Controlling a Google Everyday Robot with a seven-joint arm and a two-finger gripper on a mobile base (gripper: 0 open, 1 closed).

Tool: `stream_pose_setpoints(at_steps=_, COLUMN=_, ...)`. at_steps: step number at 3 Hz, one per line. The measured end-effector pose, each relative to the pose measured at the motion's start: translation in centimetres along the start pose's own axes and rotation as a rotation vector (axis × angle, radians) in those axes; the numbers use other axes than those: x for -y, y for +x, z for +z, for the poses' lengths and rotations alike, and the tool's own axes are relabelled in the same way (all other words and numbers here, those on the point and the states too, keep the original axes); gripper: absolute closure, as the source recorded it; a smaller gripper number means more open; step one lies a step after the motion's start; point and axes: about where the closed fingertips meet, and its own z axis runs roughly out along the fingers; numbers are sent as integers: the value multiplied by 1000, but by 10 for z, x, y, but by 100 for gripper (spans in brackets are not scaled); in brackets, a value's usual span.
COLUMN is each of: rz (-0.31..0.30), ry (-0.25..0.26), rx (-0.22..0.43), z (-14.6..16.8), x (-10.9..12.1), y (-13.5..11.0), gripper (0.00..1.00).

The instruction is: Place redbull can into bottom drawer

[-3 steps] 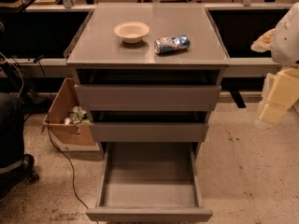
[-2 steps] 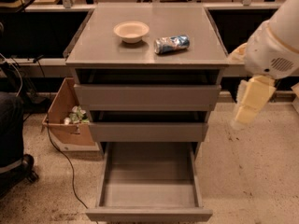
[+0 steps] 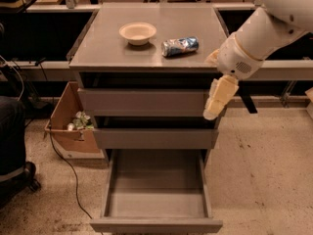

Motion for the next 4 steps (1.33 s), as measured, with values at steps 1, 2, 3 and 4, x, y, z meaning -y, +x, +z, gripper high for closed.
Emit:
stream_pose_setpoints(at_steps=1, rz=-15, ry=59, rx=77, z=8, x=50, y=-30, gripper=0)
stream_pose_setpoints(at_steps=2, rz=-16, ry=58, rx=80, z=9, x=51, y=-30, gripper=0)
stream_pose_setpoints(at_steps=3, rz=-45, ry=130, rx=91, z=5, x=80, y=-37, gripper=0)
stream_pose_setpoints(at_steps=4, rz=-52, ry=211, rx=84, z=4, x=125, y=-42, gripper=0)
